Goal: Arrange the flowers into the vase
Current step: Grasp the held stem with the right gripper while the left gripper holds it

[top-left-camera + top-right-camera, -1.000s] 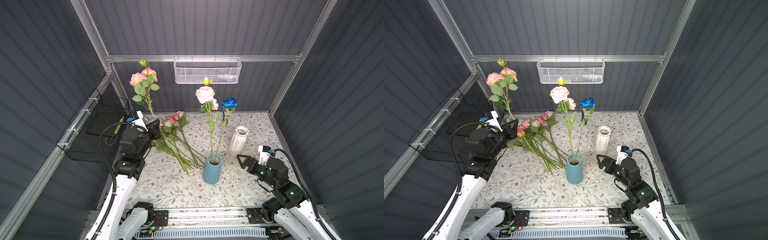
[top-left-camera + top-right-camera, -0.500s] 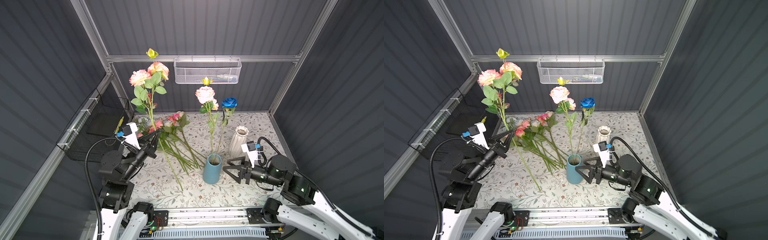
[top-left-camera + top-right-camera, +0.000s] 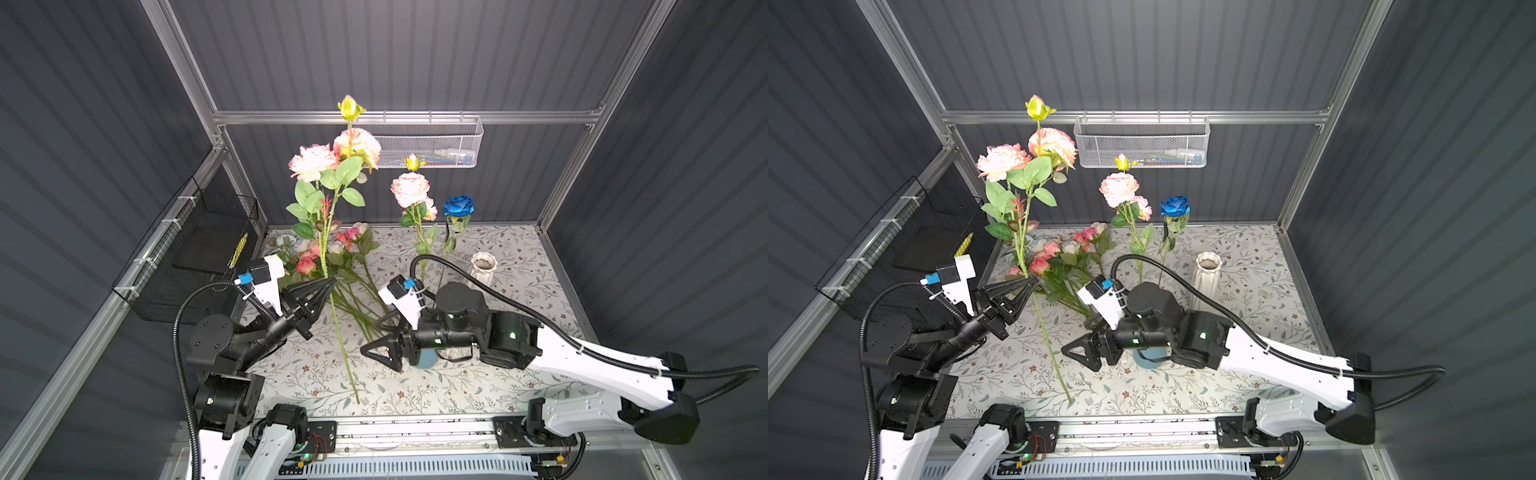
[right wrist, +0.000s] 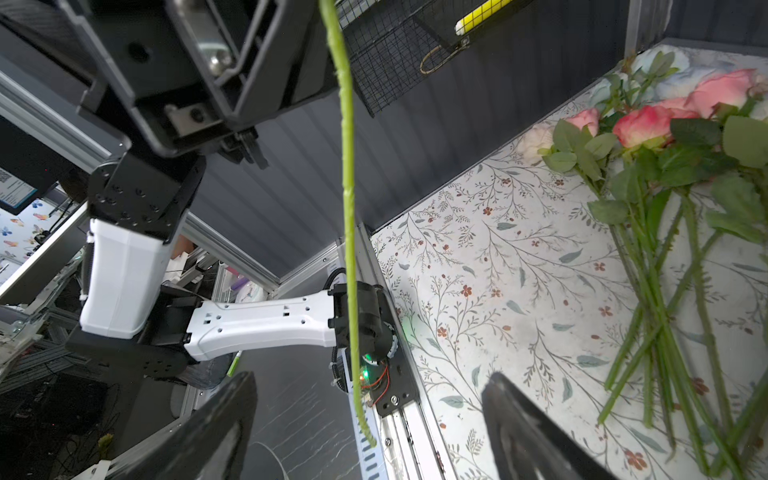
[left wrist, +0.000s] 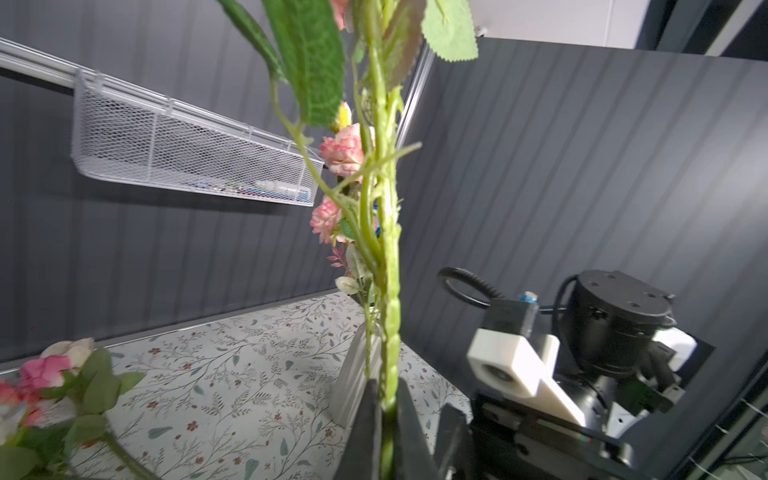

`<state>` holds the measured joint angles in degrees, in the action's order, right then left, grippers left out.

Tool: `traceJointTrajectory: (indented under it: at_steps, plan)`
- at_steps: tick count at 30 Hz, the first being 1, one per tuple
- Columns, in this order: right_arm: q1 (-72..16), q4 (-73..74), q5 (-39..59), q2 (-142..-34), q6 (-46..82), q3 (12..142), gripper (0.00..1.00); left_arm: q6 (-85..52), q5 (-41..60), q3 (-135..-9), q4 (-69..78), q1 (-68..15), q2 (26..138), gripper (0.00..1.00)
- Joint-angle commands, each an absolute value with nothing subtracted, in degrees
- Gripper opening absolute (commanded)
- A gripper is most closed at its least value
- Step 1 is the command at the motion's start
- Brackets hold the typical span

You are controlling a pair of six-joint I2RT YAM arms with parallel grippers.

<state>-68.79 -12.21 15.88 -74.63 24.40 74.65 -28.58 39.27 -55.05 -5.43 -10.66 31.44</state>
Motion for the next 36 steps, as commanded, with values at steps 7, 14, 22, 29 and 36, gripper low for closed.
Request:
traceJointTrajectory:
  at_steps: [7,14,22,29,36]
  plan:
    - [-68.9,-7.4,21.5,-82.7,20.6,85.4,0.84,-34.8,46.4,-52.8,3.9,-10.4,31.5,0.00]
    - [-68.3,-7.9,23.4,-86.6,20.6,89.7,0.47,-38.1,48.1,-51.7,7.7,-10.5,32.2,0.00]
    - [-67.5,-5.3,22.3,-82.2,20.8,84.5,0.00,-36.9,45.0,-51.8,4.9,-10.7,32.3,0.82]
    - [-67.1,-7.3,12.9,-71.1,18.0,76.1,0.00,-32.9,37.4,-53.1,-0.2,-10.8,31.5,1.00]
    - [-67.1,-14.9,0.3,-59.0,12.7,72.8,0.00,-30.8,24.5,-50.4,-5.2,-10.8,29.4,1.00]
